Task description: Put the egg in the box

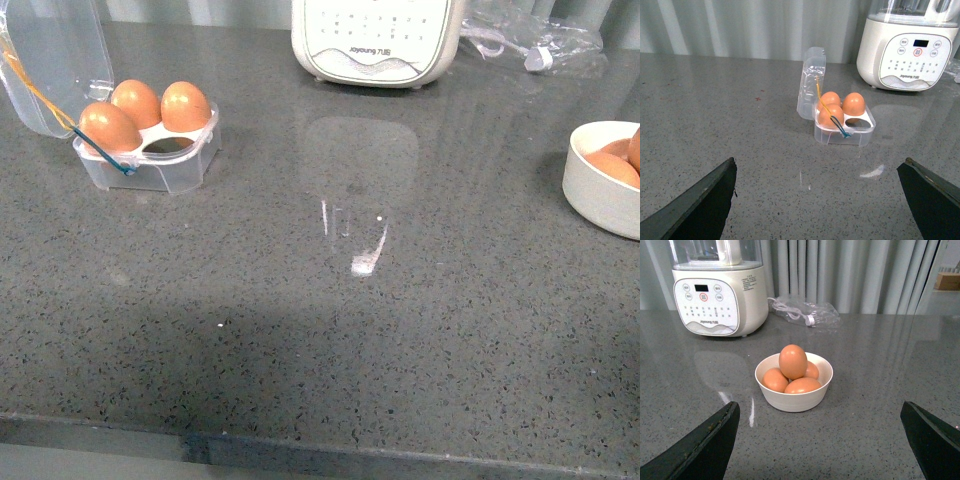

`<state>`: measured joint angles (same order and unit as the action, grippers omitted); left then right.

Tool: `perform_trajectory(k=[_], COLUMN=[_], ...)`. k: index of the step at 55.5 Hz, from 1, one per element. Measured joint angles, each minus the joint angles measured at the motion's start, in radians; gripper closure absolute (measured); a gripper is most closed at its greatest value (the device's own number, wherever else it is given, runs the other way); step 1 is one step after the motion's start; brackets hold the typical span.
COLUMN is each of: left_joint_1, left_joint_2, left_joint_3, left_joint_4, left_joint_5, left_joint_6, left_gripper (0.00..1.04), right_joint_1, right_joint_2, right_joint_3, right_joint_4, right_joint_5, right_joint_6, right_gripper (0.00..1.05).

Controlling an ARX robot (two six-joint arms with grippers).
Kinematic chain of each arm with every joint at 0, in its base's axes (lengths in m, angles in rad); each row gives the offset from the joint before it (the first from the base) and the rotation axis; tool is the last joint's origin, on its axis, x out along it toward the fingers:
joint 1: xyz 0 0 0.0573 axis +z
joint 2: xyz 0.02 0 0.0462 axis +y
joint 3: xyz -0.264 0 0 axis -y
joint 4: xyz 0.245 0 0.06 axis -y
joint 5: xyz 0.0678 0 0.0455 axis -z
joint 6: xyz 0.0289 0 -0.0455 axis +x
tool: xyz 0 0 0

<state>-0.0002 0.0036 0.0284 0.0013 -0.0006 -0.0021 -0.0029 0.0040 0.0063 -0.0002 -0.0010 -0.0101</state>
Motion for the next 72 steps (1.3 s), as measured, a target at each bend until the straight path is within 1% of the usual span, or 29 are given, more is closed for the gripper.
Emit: perform_trajectory(k=[4, 6, 8, 10, 11, 13, 18, 21, 27, 30, 35, 41, 43, 45, 54, 56, 61, 66, 72], left_joint_1=[0.000, 0.000, 0.000, 0.000, 0.000, 0.000, 0.000, 0.000, 0.000, 0.000, 0.000, 0.000, 0.000, 0.000, 0.000, 0.000, 0.000, 0.000, 0.000], left_joint_2=[0.000, 0.000, 0.000, 0.000, 0.000, 0.000, 0.000, 0.000, 0.000, 0.000, 0.000, 0.000, 0.000, 0.000, 0.000, 0.000, 0.000, 0.000, 0.000], left_joint_3=[0.000, 0.000, 0.000, 0.000, 0.000, 0.000, 0.000, 0.000, 0.000, 0.000, 0.000, 0.000, 0.000, 0.000, 0.000, 0.000, 0.000, 0.000, 0.000], left_joint_4=[0.000, 0.000, 0.000, 0.000, 0.000, 0.000, 0.000, 0.000, 0.000, 0.000, 0.000, 0.000, 0.000, 0.000, 0.000, 0.000, 0.000, 0.000, 0.000], left_joint_5=[0.000, 0.000, 0.000, -0.001, 0.000, 0.001, 0.000, 0.000, 0.000, 0.000, 0.000, 0.000, 0.000, 0.000, 0.000, 0.000, 0.000, 0.000, 0.000], left_joint_6=[0.000, 0.000, 0.000, 0.000, 0.000, 0.000, 0.000, 0.000, 0.000, 0.000, 0.000, 0.000, 0.000, 0.000, 0.000, 0.000, 0.000, 0.000, 0.000], left_gripper=[0.07, 0.07, 0.07, 0.07, 0.07, 0.07, 0.07, 0.07, 0.07, 0.07, 0.07, 0.07, 0.07, 0.07, 0.07, 0.07, 0.07, 0.07, 0.07], right_joint_1=[0.000, 0.025, 0.048, 0.040, 0.036, 0.016, -0.035, -0.057, -0.090, -0.103, -0.114, -0.114, -0.114, -0.111, -0.110, -0.108, -0.099, -0.091, -0.088], right_joint_2=[0.000, 0.016, 0.081, 0.152, 0.171, 0.251, 0.456, 0.559, 0.761, 0.874, 1.027, 1.165, 1.198, 1.244, 1.363, 1.387, 1.427, 1.448, 1.485], right_joint_3=[0.000, 0.000, 0.002, 0.009, 0.012, 0.024, 0.073, 0.106, 0.186, 0.240, 0.331, 0.441, 0.472, 0.520, 0.628, 0.645, 0.669, 0.680, 0.694], right_joint_4=[0.000, 0.006, 0.065, 0.135, 0.154, 0.240, 0.460, 0.559, 0.692, 0.726, 0.729, 0.678, 0.653, 0.595, 0.452, 0.429, 0.391, 0.387, 0.387], right_joint_5=[0.000, 0.072, 0.223, 0.258, 0.257, 0.248, 0.190, 0.154, 0.089, 0.057, 0.009, -0.024, -0.031, -0.060, -0.127, -0.146, -0.229, -0.282, -0.297], right_joint_6=[0.000, 0.014, 0.023, 0.026, 0.026, 0.022, 0.002, -0.011, -0.021, -0.025, -0.039, -0.057, -0.063, -0.077, -0.098, -0.104, -0.124, -0.135, -0.142], right_gripper=[0.07, 0.07, 0.07, 0.07, 0.07, 0.07, 0.07, 0.07, 0.07, 0.07, 0.07, 0.07, 0.07, 0.07, 0.07, 0.07, 0.07, 0.07, 0.07])
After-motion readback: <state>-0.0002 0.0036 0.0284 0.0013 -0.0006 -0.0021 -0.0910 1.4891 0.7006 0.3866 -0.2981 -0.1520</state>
